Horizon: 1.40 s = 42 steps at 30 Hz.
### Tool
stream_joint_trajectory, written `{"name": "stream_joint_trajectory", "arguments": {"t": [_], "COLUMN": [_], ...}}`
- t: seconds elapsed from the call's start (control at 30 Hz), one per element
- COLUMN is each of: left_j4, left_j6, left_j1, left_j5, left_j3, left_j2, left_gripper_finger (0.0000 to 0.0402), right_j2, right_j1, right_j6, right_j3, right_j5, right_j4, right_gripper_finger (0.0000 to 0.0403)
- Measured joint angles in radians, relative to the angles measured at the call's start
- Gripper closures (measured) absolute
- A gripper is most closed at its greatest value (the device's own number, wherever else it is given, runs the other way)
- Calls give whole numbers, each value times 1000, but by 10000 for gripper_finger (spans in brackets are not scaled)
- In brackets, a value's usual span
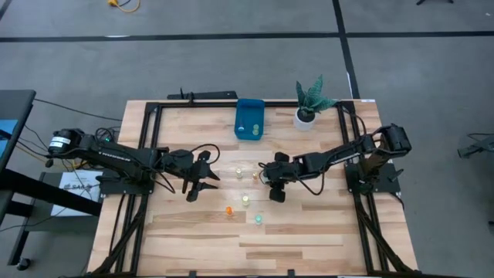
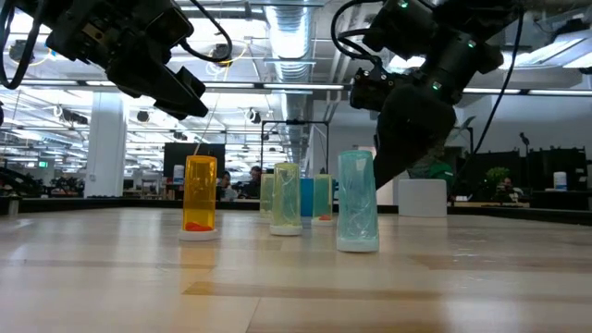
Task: Pick and place pill bottles into a basket
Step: Put the top green pill bottle into the blue container
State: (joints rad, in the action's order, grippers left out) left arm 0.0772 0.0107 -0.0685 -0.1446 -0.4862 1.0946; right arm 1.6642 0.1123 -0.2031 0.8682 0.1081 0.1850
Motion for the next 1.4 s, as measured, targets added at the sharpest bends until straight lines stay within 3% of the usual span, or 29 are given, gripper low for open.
{"name": "stream_joint_trajectory", "arguments": {"t": [0.63, 1.07, 1.23, 1.4], "left_j4": [-6, -19, -15, -11], "left_j6": [5, 22, 22, 23], "left_j1": [0, 0, 0, 0], "left_j5": [2, 2, 2, 2], "left_j3": [0, 0, 0, 0], "left_j2": [0, 0, 0, 0], "left_gripper_finger": [264, 264, 264, 264], "right_j2": [0, 12, 95, 215], "right_j1": [-215, -533, -634, -669], "right_j6": [288, 450, 469, 496], "right_j3": [447, 630, 690, 764], "right_j5": [-5, -184, -280, -292], "right_j4": [434, 449, 450, 451], "right_gripper_finger": [305, 305, 305, 305]}}
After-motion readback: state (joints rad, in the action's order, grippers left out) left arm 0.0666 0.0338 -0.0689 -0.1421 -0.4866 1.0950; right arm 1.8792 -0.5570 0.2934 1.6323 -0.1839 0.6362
